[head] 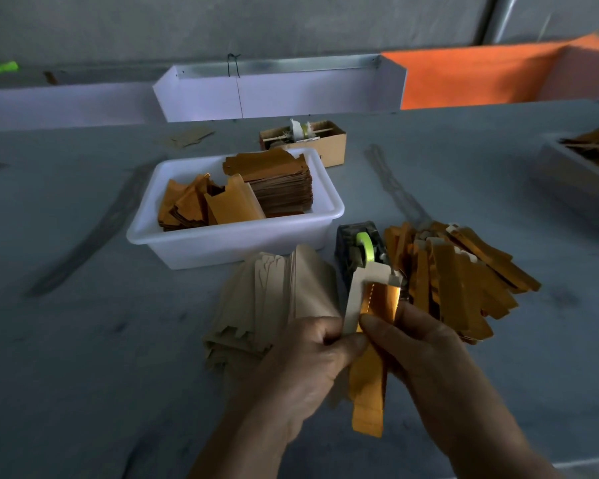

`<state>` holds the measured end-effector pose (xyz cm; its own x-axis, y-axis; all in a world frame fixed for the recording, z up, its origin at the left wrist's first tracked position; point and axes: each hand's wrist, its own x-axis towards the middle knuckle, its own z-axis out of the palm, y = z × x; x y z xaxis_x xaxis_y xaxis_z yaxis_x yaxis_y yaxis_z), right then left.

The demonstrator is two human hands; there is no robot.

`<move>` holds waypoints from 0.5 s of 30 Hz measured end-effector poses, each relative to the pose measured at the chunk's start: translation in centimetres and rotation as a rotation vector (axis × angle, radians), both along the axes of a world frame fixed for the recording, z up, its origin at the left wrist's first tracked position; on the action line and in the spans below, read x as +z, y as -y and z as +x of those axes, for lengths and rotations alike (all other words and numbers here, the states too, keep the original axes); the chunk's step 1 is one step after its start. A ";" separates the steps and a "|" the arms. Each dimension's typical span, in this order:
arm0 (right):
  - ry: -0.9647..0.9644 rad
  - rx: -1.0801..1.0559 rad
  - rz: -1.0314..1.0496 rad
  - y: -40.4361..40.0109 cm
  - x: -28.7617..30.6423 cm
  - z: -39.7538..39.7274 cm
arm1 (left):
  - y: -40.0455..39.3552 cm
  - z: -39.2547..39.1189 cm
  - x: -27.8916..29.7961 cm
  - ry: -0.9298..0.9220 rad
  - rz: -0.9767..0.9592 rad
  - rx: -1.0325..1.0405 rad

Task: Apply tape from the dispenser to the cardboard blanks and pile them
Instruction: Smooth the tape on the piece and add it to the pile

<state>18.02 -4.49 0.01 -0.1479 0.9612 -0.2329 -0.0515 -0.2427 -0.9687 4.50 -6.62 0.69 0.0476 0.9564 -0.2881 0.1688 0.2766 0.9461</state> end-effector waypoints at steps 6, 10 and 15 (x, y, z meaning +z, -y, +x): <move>-0.060 -0.031 -0.032 -0.3 -0.2 -0.1 | -0.2 0.4 -0.7 -0.084 0.114 0.225; -0.007 -0.091 0.004 -0.5 -0.6 -0.4 | 0.1 1.2 -1.3 -0.221 0.234 0.315; -0.012 -0.127 0.005 -0.6 -0.9 -0.6 | 0.6 2.8 -0.9 -0.597 0.450 0.361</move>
<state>17.44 -3.91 -0.91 -0.0271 0.9735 -0.2272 -0.0928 -0.2287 -0.9691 7.26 -7.22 -0.18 -0.3243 0.9133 0.2463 0.6507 0.0263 0.7589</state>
